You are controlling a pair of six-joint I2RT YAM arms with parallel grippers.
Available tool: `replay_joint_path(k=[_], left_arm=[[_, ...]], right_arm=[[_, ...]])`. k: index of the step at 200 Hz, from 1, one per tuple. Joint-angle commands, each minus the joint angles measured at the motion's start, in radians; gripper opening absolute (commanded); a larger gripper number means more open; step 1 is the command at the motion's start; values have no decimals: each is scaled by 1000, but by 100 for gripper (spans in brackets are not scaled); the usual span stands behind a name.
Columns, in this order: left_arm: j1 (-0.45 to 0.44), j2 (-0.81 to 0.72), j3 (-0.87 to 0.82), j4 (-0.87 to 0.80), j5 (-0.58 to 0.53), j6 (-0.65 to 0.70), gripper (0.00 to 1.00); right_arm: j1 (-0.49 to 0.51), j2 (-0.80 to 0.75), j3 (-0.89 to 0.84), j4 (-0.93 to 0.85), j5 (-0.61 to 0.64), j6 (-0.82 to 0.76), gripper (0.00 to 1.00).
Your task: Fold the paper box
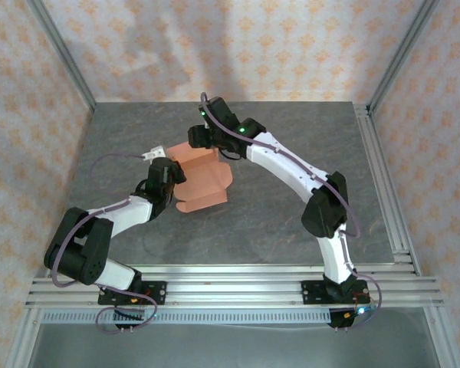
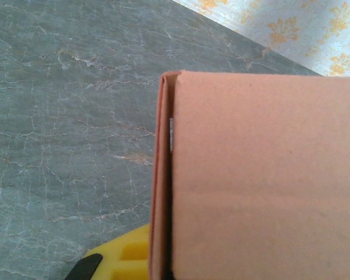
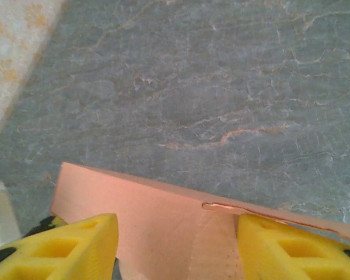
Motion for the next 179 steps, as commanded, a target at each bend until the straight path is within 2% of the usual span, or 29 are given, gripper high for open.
replay_joint_path(k=[1,22,68,118,133,148,179], left_arm=[[6,-16,-9,0,-42,17,0],[6,-4,1,0,-41,17,0],[5,11,-1,7,-35,10,0],[5,0,-5,-3,-41,17,0],[6,-1,-4,-3,-41,16,0],[6,-1,-3,-2,-39,15,0],[6,1,-5,-2,-41,14,0]], right_arm=[[-1,2,10,-13,-16,47,51],[-1,-8,-10,2,-23,62,42],[-4,-37,-54,36,-10,75,31],[-5,-35,-55,53,-25,86,10],[-5,-41,-54,55,-22,86,14],[-5,-50,-58,56,-13,82,35],[-5,-66,-73,64,-11,78,35]])
